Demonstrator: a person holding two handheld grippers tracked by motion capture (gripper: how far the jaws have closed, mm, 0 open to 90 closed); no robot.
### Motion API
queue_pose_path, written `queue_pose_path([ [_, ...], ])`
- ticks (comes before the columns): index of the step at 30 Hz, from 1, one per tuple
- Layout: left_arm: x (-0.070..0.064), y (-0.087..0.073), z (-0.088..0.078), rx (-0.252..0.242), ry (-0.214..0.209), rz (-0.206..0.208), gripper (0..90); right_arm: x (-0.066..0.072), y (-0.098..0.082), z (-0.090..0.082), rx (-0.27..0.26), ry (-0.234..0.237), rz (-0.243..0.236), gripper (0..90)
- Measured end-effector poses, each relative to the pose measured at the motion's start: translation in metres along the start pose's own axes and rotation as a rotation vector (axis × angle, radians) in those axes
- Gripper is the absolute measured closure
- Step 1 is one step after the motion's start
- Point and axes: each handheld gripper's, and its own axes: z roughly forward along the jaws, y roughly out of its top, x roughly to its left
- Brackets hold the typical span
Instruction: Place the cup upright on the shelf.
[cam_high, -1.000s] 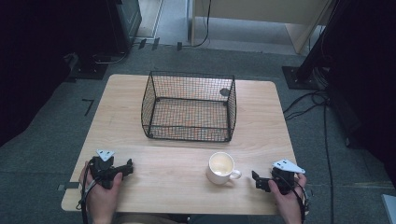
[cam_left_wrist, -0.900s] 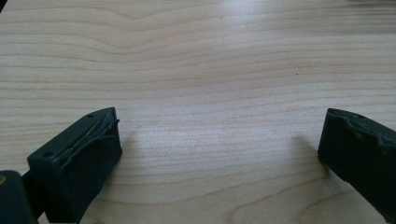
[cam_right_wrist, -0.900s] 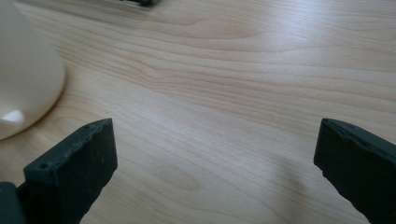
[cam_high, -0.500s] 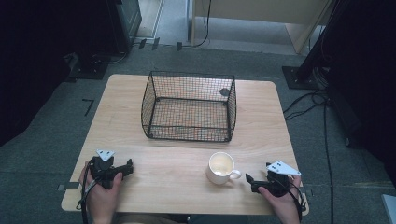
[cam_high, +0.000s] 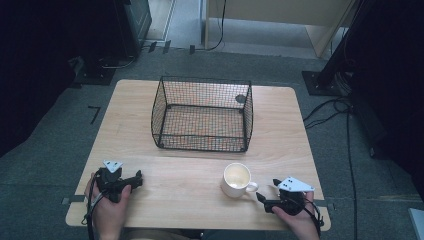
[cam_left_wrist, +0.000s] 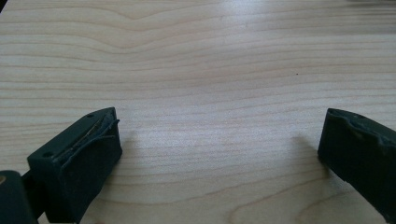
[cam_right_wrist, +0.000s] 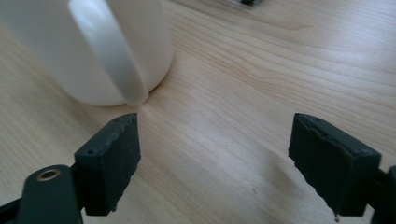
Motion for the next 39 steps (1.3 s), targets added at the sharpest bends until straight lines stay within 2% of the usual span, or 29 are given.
queue_pose_path([
  [6,0.0,0.0,0.0,0.001,0.0,0.001,0.0,0.008,0.002,0.003,-0.017,0.069,-0.029,35.5],
  [10,0.0,0.0,0.0,0.0,0.0,0.0,0.0,0.009,0.005,0.004,-0.018,0.136,-0.005,50.6],
  [14,0.0,0.0,0.0,0.001,-0.002,0.003,0.0,0.01,0.007,0.003,-0.043,0.148,0.001,63.8],
  [16,-0.001,0.0,0.0,0.001,-0.001,0.002,0.0,0.011,0.008,0.002,-0.063,0.153,-0.001,67.3],
  [23,-0.003,0.001,0.001,0.001,-0.001,0.005,0.0,0.02,0.019,-0.004,-0.11,0.166,-0.014,72.9],
  [26,-0.003,0.001,0.001,0.001,-0.001,0.006,0.0,0.023,0.022,-0.006,-0.103,0.152,-0.015,75.5],
  [28,-0.003,0.001,0.001,0.001,-0.002,0.006,0.0,0.026,0.024,-0.005,-0.092,0.158,-0.018,75.6],
  [34,-0.003,0.001,0.001,0.001,-0.002,0.007,0.0,0.032,0.03,-0.001,-0.092,0.143,-0.023,71.2],
  [39,-0.003,0.001,0.001,0.001,-0.002,0.007,0.0,0.035,0.033,0.002,-0.081,0.146,-0.038,75.1],
])
